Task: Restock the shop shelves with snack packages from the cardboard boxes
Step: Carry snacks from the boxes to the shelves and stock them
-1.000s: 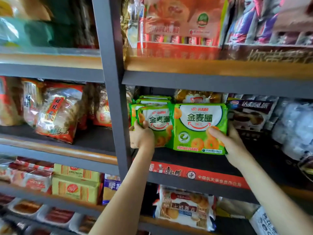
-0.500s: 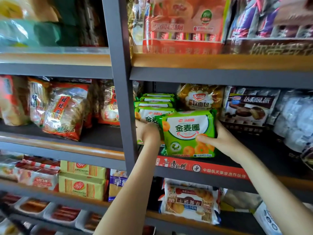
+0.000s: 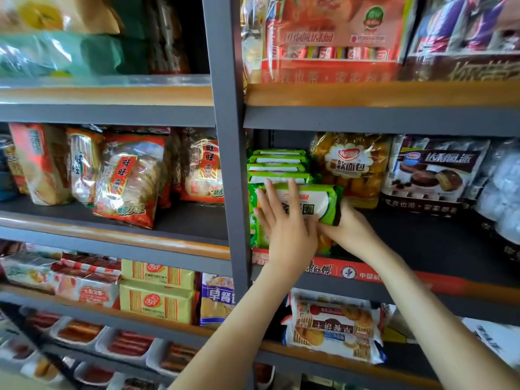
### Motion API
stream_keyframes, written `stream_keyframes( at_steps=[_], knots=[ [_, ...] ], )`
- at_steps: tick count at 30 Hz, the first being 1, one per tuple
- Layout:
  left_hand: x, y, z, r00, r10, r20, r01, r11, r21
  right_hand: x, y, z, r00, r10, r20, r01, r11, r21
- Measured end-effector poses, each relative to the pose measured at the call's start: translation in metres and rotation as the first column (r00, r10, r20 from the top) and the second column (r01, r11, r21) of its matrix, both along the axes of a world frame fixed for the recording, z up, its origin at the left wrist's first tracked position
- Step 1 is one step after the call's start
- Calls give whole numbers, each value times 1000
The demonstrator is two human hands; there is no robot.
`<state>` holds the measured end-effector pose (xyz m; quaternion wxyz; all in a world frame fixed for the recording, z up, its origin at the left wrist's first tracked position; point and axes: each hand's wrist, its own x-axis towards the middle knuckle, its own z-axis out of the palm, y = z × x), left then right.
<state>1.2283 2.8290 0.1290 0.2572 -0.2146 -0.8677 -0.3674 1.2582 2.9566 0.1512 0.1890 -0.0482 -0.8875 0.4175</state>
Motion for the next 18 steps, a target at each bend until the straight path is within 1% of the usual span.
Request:
stream_keyframes(
  at_steps=[2, 5, 7, 11, 13, 15, 18],
  knots=[
    [-5, 1, -3, 1000, -2, -2, 2, 999, -49, -5, -1, 3, 998, 14, 64, -16, 999, 32],
    [-12, 1, -1, 1000, 29, 3, -29, 998, -51, -5, 5, 9, 965, 164, 205, -172, 985, 22],
    [-15, -1, 0, 999, 35, 20, -34, 998, -53, -6, 10, 9, 946, 221, 236, -232, 973, 18],
    [-16, -5, 8, 998, 9, 70, -7, 999, -33, -10, 7, 5, 954, 233, 189, -245, 969, 41],
    [-13, -7, 14, 992, 49, 114, -48, 999, -19, -15, 1, 0, 961, 221, 164, -237, 968, 81],
    [-7, -6, 18, 980, 108, 169, -113, 994, 16, -18, -7, -2, 977, 174, 125, -190, 973, 130],
    [6, 2, 17, 941, 146, 307, -184, 978, 101, -20, -12, -9, 988, 142, 61, -150, 977, 152]
  ],
)
